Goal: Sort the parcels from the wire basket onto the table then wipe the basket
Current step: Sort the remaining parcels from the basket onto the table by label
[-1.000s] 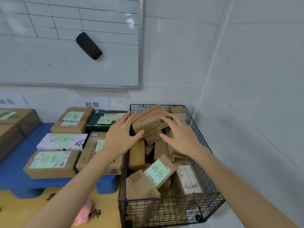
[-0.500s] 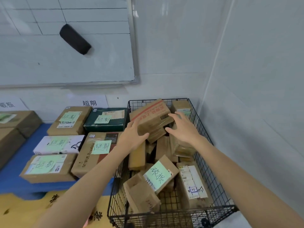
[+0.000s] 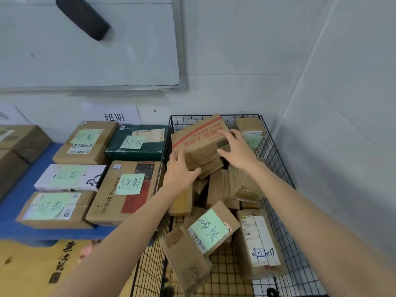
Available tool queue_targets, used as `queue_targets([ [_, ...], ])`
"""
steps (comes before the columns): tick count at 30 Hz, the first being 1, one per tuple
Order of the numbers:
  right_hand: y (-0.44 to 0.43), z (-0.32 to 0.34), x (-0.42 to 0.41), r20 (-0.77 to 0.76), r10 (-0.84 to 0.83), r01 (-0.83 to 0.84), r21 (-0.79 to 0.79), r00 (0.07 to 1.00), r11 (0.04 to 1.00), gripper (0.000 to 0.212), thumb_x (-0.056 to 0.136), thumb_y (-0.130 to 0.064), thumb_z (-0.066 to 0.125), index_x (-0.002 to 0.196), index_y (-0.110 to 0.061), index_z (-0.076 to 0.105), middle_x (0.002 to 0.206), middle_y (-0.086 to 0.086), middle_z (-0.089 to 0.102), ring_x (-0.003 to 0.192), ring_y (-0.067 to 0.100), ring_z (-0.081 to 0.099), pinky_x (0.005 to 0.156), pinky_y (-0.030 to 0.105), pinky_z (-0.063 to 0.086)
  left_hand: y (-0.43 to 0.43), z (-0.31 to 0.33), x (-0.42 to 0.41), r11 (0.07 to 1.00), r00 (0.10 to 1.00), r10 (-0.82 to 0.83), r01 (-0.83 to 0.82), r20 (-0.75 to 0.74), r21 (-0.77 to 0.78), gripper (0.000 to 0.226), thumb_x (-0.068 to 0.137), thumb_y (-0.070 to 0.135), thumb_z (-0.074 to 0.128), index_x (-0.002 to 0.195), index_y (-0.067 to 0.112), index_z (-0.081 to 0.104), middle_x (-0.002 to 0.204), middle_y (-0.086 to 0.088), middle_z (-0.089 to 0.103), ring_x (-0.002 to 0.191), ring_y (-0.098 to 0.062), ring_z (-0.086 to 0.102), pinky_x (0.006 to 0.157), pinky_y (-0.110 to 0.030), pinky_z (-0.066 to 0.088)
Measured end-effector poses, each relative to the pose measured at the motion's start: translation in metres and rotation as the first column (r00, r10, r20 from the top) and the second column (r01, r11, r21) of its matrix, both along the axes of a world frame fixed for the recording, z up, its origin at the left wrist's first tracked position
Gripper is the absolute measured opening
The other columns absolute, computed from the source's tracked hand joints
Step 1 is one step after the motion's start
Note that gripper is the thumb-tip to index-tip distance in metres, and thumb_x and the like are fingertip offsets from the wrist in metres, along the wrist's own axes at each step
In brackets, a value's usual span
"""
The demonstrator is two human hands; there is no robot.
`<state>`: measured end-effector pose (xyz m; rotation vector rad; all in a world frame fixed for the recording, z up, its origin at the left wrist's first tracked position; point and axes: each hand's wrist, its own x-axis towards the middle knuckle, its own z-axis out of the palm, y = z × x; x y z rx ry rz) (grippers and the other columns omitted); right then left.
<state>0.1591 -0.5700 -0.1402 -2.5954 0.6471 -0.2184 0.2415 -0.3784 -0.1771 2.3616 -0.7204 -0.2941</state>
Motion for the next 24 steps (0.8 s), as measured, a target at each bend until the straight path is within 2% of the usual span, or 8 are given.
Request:
queue_targets([
  [8, -0.015, -0.016, -0.005, 0.062, -0.047, 0.045, 0.025, 0.997, 0.999, 0.061, 0.093, -0.033, 0.065, 0.146, -0.028, 0.034, 0.151, 0.003, 0.038, 0.132, 0.024, 0.045, 0.097, 0.044, 0.046, -0.018, 0.001, 0.008, 0.999, 0.998, 0.003, 0.000, 0.066, -0.042, 0.084, 0.086, 0.040, 0.068, 0.153, 0.020, 0.021, 0.163, -0.006, 0.002, 0.147, -0.033, 0.014, 0.109, -0.048, 0.036],
  [12, -0.020, -0.014, -0.004, 0.081, -0.077, 0.066, 0.131, 0.994, 0.989, 0.051, 0.094, -0.031, 0.065, 0.138, -0.022, 0.040, 0.146, 0.004, 0.045, 0.130, 0.022, 0.047, 0.101, 0.040, 0.042, -0.026, 0.006, 0.012, 0.997, 0.995, 0.023, -0.015, 0.099, -0.078, 0.083, 0.085, 0.037, 0.070, 0.152, 0.023, 0.023, 0.164, -0.010, -0.006, 0.149, -0.034, 0.008, 0.104, -0.047, 0.041],
  [15, -0.021, -0.013, -0.003, 0.092, -0.076, 0.052, 0.239, 0.993, 0.970, 0.051, 0.093, -0.027, 0.066, 0.136, -0.019, 0.040, 0.146, 0.005, 0.046, 0.133, 0.023, 0.045, 0.107, 0.039, 0.037, -0.031, 0.010, 0.015, 0.994, 0.996, 0.054, -0.047, 0.064, -0.103, 0.079, 0.083, 0.036, 0.073, 0.147, 0.020, 0.030, 0.162, -0.014, 0.004, 0.147, -0.034, 0.010, 0.109, -0.048, 0.035],
  [18, -0.019, -0.010, -0.005, 0.098, -0.084, 0.053, 0.278, 0.992, 0.959, 0.052, 0.093, -0.027, 0.067, 0.136, -0.018, 0.040, 0.147, 0.003, 0.046, 0.135, 0.023, 0.043, 0.108, 0.040, 0.036, -0.032, 0.012, 0.018, 0.978, 0.995, 0.094, -0.089, 0.017, -0.191, 0.073, 0.078, 0.034, 0.078, 0.137, 0.016, 0.039, 0.153, -0.012, 0.019, 0.141, -0.033, 0.021, 0.110, -0.047, 0.035],
  [24, -0.015, 0.010, -0.024, 0.199, -0.088, 0.038, 0.242, 0.976, 0.970, 0.059, 0.091, -0.028, 0.069, 0.142, -0.023, 0.039, 0.152, -0.003, 0.042, 0.140, 0.017, 0.037, 0.114, 0.041, 0.029, -0.028, 0.026, 0.014, 0.935, 0.991, 0.094, -0.054, 0.098, -0.351, 0.075, 0.070, 0.031, 0.084, 0.133, 0.020, 0.044, 0.145, -0.005, 0.029, 0.130, -0.024, 0.037, 0.108, -0.042, 0.041],
])
